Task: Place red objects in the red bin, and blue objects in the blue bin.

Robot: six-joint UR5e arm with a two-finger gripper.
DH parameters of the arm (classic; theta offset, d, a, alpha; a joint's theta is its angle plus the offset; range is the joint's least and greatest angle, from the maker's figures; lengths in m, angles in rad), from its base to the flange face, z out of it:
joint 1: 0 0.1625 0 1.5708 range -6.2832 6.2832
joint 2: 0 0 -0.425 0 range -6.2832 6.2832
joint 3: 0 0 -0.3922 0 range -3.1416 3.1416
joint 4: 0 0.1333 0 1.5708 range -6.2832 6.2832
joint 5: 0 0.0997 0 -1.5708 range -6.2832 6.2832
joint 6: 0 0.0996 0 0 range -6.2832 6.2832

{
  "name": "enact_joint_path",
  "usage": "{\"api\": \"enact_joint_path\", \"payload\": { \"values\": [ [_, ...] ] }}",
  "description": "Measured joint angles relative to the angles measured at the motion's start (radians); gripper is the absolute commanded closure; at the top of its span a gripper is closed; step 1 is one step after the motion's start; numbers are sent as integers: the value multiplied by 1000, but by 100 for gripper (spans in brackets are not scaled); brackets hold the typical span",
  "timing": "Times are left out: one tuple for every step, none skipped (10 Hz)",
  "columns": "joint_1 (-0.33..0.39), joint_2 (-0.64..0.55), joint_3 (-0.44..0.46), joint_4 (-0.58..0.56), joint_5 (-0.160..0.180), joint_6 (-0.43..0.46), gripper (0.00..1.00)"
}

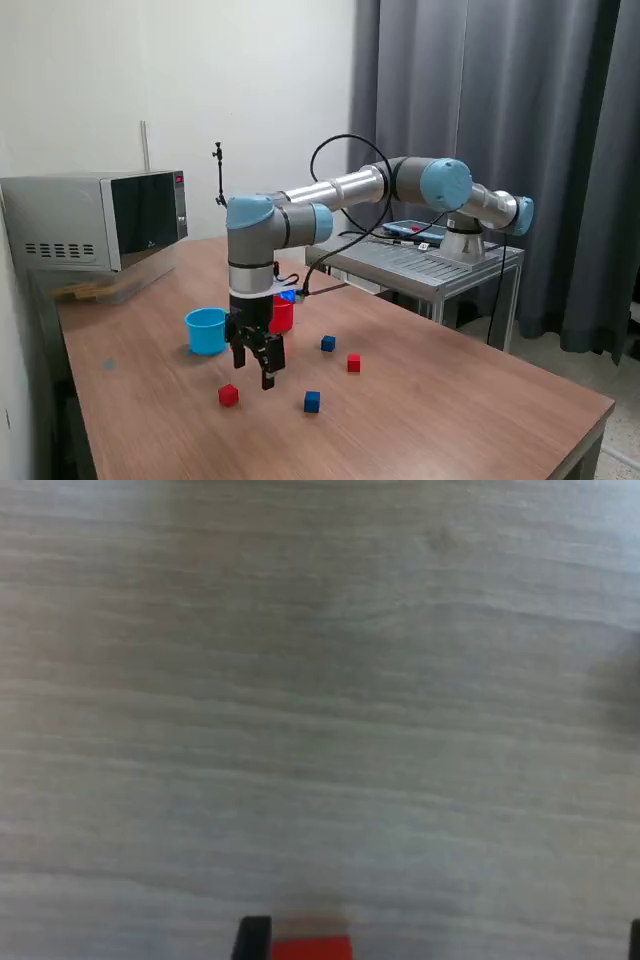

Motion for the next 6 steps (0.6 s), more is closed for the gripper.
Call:
{"api": "enact_joint_path", "payload": {
  "values": [
    [4, 5, -1, 0, 0, -13, 0],
    [6, 7, -1, 0, 1, -28, 0],
    [7, 8, -1, 0, 1, -42, 0],
    [7, 9, -1, 0, 1, -53, 0],
    [7, 9, -1, 0, 0, -62, 0],
    [6, 10, -1, 0, -1, -62, 0]
  ]
}}
